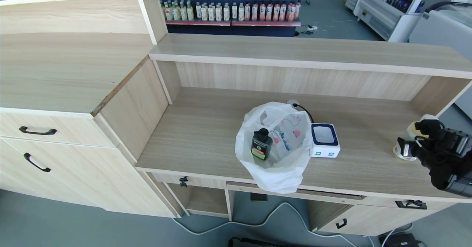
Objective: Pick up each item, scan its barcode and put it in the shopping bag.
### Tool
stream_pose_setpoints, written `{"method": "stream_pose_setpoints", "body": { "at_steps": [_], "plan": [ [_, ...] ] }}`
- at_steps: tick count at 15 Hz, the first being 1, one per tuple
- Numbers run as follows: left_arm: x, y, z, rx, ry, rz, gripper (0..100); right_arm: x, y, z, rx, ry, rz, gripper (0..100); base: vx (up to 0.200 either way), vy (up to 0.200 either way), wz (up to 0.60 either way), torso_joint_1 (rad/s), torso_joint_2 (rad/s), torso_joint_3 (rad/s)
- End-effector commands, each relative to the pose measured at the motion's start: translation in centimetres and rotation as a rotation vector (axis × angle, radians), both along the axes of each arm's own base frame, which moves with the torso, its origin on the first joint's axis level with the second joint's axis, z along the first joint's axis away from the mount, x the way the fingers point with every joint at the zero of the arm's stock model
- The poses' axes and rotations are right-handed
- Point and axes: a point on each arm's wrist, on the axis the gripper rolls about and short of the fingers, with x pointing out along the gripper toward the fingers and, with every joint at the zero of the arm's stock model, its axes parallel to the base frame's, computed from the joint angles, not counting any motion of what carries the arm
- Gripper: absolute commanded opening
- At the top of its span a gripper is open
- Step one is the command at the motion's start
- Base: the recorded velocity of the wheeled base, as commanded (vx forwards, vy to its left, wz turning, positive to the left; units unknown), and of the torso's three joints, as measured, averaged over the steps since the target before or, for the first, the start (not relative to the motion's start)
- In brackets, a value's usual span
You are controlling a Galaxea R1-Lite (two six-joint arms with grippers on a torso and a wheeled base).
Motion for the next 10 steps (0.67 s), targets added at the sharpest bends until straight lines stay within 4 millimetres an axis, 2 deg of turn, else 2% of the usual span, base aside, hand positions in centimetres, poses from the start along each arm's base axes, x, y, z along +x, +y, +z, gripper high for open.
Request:
{"method": "stream_pose_setpoints", "body": {
  "at_steps": [1, 3, 6, 8, 9, 10],
  "plan": [
    [0.0, 0.0, 0.0, 0.000, 0.000, 0.000, 100, 0.0, 0.0, 0.1, -0.007, -0.011, 0.002, 0, 0.000, 0.000, 0.00, 0.000, 0.00, 0.000],
    [0.0, 0.0, 0.0, 0.000, 0.000, 0.000, 100, -0.1, 0.2, 0.6, -0.009, -0.018, 0.003, 0, 0.000, 0.000, 0.00, 0.000, 0.00, 0.000],
    [0.0, 0.0, 0.0, 0.000, 0.000, 0.000, 100, -1.3, 1.0, 4.6, -0.002, -0.049, 0.018, 0, 0.000, 0.000, 0.00, 0.000, 0.00, 0.000],
    [0.0, 0.0, 0.0, 0.000, 0.000, 0.000, 100, -4.1, 3.3, 12.2, 0.111, -0.109, 0.119, 0, 0.000, 0.000, 0.00, 0.000, 0.00, 0.000],
    [0.0, 0.0, 0.0, 0.000, 0.000, 0.000, 100, -6.9, 5.0, 16.7, 0.199, -0.121, 0.232, 0, 0.000, 0.000, 0.00, 0.000, 0.00, 0.000],
    [0.0, 0.0, 0.0, 0.000, 0.000, 0.000, 100, -9.5, 6.5, 19.9, 0.260, -0.110, 0.345, 0, 0.000, 0.000, 0.00, 0.000, 0.00, 0.000]
  ]
}}
